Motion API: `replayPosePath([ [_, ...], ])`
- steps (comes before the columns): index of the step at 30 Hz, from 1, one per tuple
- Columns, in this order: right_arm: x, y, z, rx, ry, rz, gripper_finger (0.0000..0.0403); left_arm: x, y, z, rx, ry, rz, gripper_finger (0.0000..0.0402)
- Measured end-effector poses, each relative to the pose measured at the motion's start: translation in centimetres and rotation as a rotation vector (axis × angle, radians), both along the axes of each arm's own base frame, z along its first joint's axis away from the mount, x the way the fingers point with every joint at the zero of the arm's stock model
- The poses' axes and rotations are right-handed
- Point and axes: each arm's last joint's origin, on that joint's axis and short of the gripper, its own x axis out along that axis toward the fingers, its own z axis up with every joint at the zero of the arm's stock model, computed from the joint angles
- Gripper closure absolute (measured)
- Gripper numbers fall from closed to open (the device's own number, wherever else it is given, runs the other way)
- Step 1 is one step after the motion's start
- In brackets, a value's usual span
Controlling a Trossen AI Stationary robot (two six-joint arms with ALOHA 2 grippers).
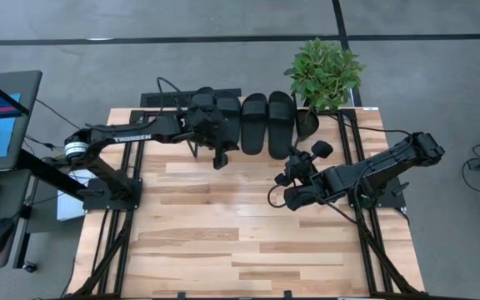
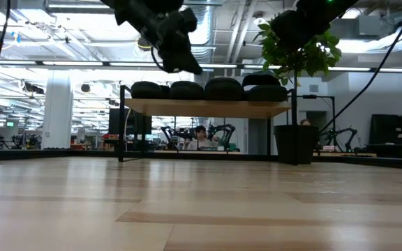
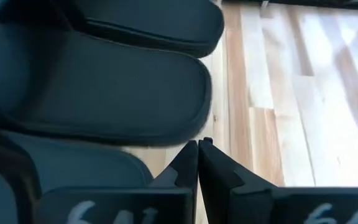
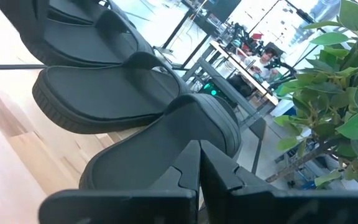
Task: Pick and place slides into the shelf
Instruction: Adjust the pair slides on the shelf
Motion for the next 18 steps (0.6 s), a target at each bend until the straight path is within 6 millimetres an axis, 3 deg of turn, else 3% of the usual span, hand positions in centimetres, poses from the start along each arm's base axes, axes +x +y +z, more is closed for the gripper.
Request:
replayPosePath([
  [4,0.0,0.1,0.0,0.000,0.001,0.003,0.0403,0.7,0.3,-1.2,-0.008,0.037,0.007,0.0401],
  [18,-0.1,0.2,0.0,-0.003,0.008,0.009,0.0403,-0.7,0.9,-1.7,0.016,0.168,0.108,0.0401],
])
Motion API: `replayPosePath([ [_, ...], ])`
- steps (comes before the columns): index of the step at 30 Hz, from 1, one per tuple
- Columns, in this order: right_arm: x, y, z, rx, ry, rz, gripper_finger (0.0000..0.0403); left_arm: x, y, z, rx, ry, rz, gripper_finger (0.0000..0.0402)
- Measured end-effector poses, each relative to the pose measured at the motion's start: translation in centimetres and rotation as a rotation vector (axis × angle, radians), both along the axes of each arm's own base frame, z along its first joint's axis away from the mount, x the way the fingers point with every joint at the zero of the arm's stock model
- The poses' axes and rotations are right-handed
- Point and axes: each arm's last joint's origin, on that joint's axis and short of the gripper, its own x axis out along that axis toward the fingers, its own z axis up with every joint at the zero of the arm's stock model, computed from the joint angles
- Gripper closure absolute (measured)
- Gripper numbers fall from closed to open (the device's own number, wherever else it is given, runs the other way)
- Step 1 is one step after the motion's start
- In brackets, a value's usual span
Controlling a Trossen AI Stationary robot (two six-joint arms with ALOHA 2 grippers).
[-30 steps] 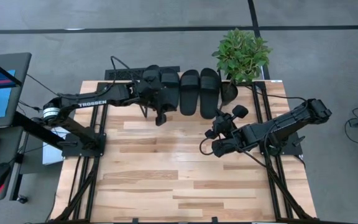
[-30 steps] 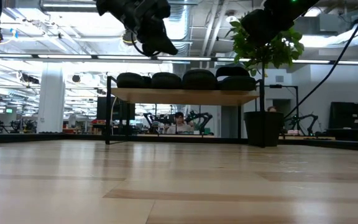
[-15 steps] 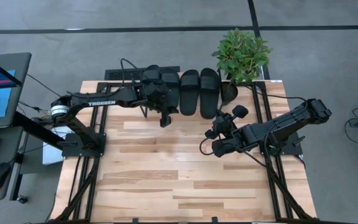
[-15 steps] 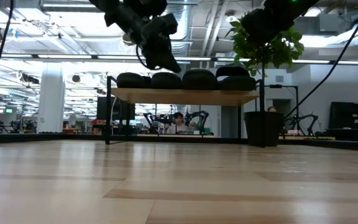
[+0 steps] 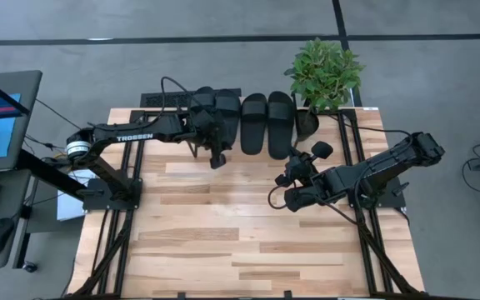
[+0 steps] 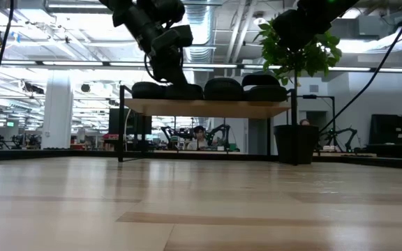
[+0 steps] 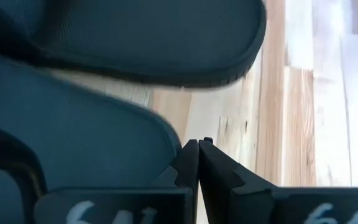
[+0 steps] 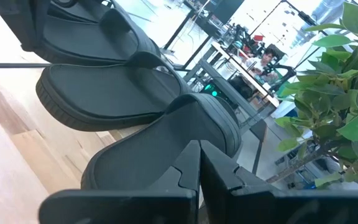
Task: Pick and place slides into the shelf
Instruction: Adjust the pair slides on the shelf
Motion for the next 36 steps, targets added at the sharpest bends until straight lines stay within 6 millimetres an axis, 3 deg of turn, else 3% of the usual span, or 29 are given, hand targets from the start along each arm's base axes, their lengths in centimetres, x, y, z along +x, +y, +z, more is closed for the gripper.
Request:
replayPosePath([
  [10,0.0,0.0,0.0,-0.003,-0.002,-0.002,0.0403,0.0,-1.0,0.6,0.058,-0.002,-0.003,0.0401],
  [18,0.5,-0.4,0.2,0.013,-0.022,-0.009,0.0403,-2.1,-3.8,5.9,0.143,-0.174,-0.077,0.0401],
  [22,1.5,-0.7,0.5,0.069,-0.029,0.034,0.0403,-5.2,-6.3,9.8,0.180,-0.320,-0.127,0.0401],
  [28,3.0,-1.7,1.4,0.155,-0.040,0.147,0.0403,-11.3,-10.0,14.5,0.259,-0.551,-0.144,0.0401],
  [32,3.8,-3.0,1.9,0.216,-0.047,0.229,0.0403,-15.8,-11.4,15.3,0.313,-0.653,-0.083,0.0401],
  [36,4.0,-5.1,2.1,0.314,-0.055,0.276,0.0403,-19.8,-11.9,14.4,0.297,-0.723,-0.019,0.0401],
])
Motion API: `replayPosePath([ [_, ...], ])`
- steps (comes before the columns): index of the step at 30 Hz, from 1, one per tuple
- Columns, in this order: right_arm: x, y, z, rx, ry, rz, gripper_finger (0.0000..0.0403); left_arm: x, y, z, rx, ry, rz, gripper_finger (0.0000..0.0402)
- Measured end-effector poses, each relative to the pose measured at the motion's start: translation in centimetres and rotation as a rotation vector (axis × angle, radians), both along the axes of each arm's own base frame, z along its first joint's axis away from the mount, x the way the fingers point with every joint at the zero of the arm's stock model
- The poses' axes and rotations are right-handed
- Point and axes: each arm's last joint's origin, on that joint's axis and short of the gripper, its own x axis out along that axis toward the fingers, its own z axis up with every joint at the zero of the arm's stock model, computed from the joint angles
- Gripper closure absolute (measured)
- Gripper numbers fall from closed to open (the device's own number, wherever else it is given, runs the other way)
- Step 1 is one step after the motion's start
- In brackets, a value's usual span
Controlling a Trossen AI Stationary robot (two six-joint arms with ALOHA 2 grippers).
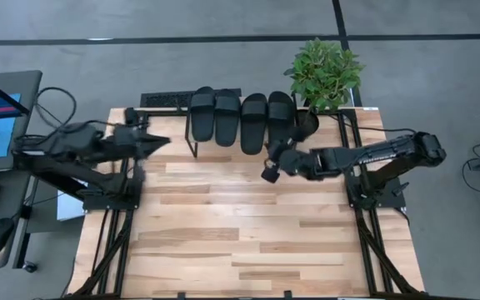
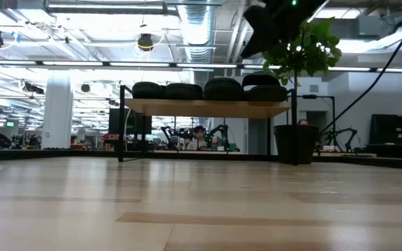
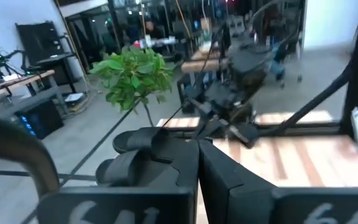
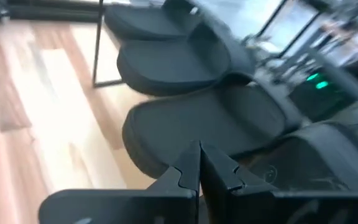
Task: Pick and place slides into the shelf
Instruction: Adjust the pair slides on the shelf
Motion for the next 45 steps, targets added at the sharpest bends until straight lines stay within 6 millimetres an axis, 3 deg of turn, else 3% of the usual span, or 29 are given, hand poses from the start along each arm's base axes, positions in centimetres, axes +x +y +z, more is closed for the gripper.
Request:
replayPosePath([
  [7,0.1,-3.8,-0.1,0.174,-0.014,0.078,0.0403,-4.9,0.5,-2.7,-0.096,-0.110,0.031,0.0401],
  [13,-0.6,-5.7,-0.9,0.293,0.048,0.060,0.0403,-7.0,1.1,-4.3,-0.146,-0.164,0.036,0.0401],
  [22,-0.7,-6.0,-1.1,0.325,0.059,0.070,0.0403,-7.2,1.1,-5.1,-0.144,-0.152,0.036,0.0401],
  [32,0.6,-6.2,-2.7,0.339,0.095,0.074,0.0403,-7.2,1.1,-5.1,-0.143,-0.147,0.036,0.0401],
  [45,2.6,-6.2,-1.4,0.303,0.126,0.124,0.0403,-7.2,1.1,-5.4,-0.134,-0.119,0.041,0.0401],
])
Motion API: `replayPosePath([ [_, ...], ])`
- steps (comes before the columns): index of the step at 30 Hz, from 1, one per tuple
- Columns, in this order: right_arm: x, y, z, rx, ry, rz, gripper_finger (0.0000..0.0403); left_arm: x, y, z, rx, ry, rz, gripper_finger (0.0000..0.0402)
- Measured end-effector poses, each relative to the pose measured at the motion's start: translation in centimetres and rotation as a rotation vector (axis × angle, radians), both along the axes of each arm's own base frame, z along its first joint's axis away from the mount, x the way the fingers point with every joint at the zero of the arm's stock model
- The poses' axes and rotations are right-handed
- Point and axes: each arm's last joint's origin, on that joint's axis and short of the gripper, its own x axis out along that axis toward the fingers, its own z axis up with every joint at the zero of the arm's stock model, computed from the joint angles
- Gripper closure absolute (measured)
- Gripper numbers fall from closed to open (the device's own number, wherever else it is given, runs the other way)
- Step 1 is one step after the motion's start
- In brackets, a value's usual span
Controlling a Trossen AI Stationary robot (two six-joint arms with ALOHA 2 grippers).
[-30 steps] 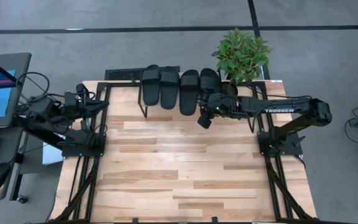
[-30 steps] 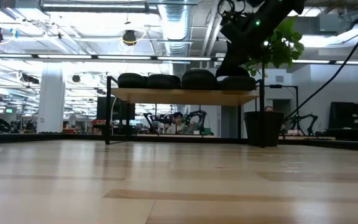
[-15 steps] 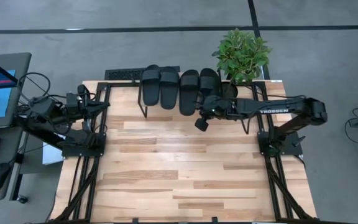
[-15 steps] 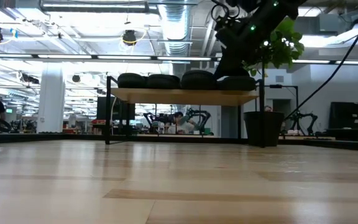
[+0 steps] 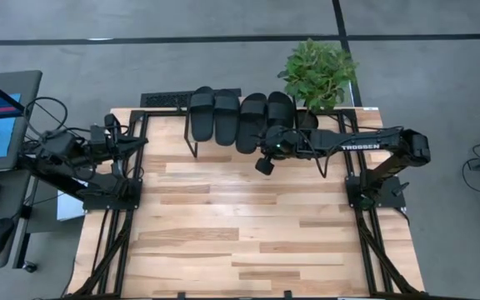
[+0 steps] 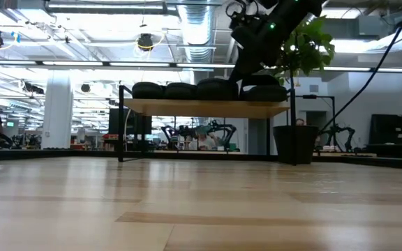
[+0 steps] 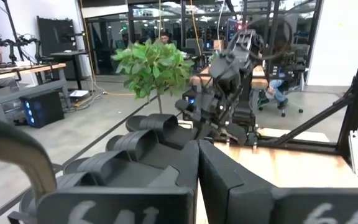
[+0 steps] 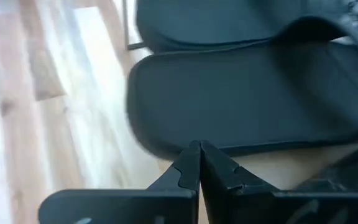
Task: Pick and place slides into the shelf
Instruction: Adjust the pair slides on the shelf
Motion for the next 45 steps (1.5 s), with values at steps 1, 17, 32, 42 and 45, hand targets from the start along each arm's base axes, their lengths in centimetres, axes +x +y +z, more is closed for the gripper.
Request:
replayPosePath([
  [1,0.0,0.0,0.2,-0.011,0.004,-0.010,0.0403,0.0,0.0,-0.1,0.002,0.006,0.000,0.0401],
  [17,-1.0,-2.4,2.9,-0.301,0.063,-0.282,0.0403,0.0,0.0,-0.2,-0.003,0.014,0.001,0.0401],
  [32,-2.6,-6.0,1.5,-0.222,0.117,-0.375,0.0403,0.0,0.0,-0.2,-0.005,0.014,0.000,0.0401],
  [42,-3.2,-7.0,-0.1,-0.178,0.117,-0.391,0.0403,0.0,0.0,-0.1,-0.006,0.011,0.001,0.0402],
  [45,-3.4,-7.4,-0.1,-0.168,0.113,-0.396,0.0403,0.0,0.0,-0.1,-0.011,0.009,0.000,0.0401],
])
